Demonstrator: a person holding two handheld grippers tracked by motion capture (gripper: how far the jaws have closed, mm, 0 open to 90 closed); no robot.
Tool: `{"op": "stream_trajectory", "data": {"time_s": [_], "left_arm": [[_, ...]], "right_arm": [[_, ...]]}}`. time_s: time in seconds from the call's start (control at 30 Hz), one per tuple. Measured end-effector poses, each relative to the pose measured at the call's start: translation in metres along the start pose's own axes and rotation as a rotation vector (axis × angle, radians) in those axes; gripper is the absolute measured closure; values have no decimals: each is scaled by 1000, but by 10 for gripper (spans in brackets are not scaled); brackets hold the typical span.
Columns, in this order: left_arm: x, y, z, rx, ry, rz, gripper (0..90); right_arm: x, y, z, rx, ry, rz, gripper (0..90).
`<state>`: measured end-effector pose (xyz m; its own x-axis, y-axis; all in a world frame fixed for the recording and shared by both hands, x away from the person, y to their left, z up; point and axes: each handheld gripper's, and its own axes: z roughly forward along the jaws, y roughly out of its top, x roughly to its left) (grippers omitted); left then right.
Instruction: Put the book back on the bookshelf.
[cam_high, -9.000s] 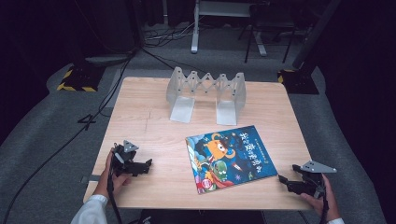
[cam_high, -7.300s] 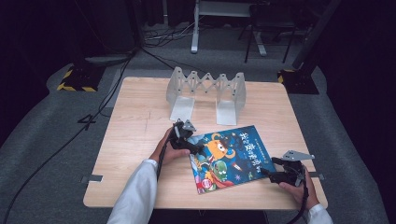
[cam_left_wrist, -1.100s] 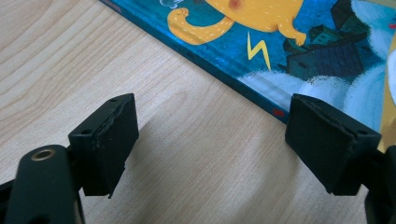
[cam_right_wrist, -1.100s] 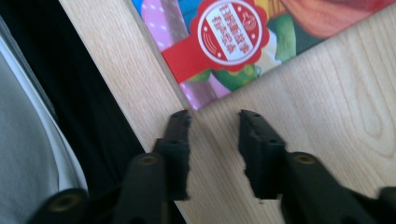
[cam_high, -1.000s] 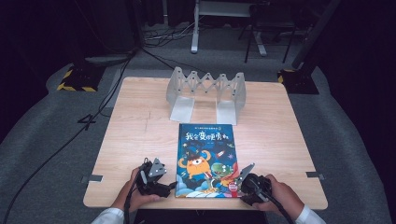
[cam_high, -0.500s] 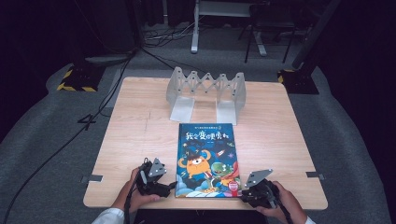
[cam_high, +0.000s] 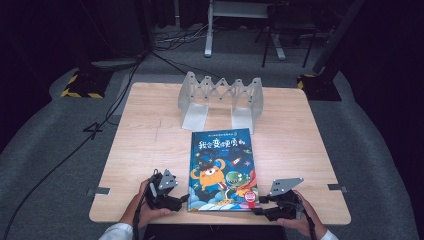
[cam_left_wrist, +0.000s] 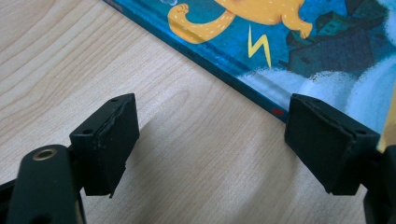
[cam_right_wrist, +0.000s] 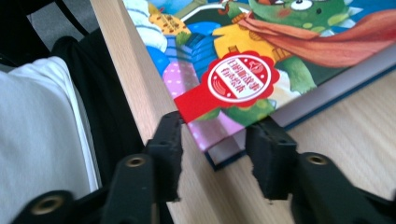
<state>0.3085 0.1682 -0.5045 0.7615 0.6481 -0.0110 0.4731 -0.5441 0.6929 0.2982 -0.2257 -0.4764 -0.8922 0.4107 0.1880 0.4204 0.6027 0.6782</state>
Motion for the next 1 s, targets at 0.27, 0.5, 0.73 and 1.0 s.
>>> {"op": "stream_trajectory", "data": {"time_s": [0.27,0.5,0.73,1.0], "left_arm": [[0,-1,0,-3,0,-4,182],[0,-1,0,-3,1,-3,182],[0,-1,0,-3,1,-3,182],[0,-1,0,-3,1,-3,182]], "right_arm": [[-19,15,-2,-48,89,58,338],[-37,31,4,-70,122,92,288],[-53,50,12,-90,110,111,284],[-68,65,29,-96,120,120,266]]}}
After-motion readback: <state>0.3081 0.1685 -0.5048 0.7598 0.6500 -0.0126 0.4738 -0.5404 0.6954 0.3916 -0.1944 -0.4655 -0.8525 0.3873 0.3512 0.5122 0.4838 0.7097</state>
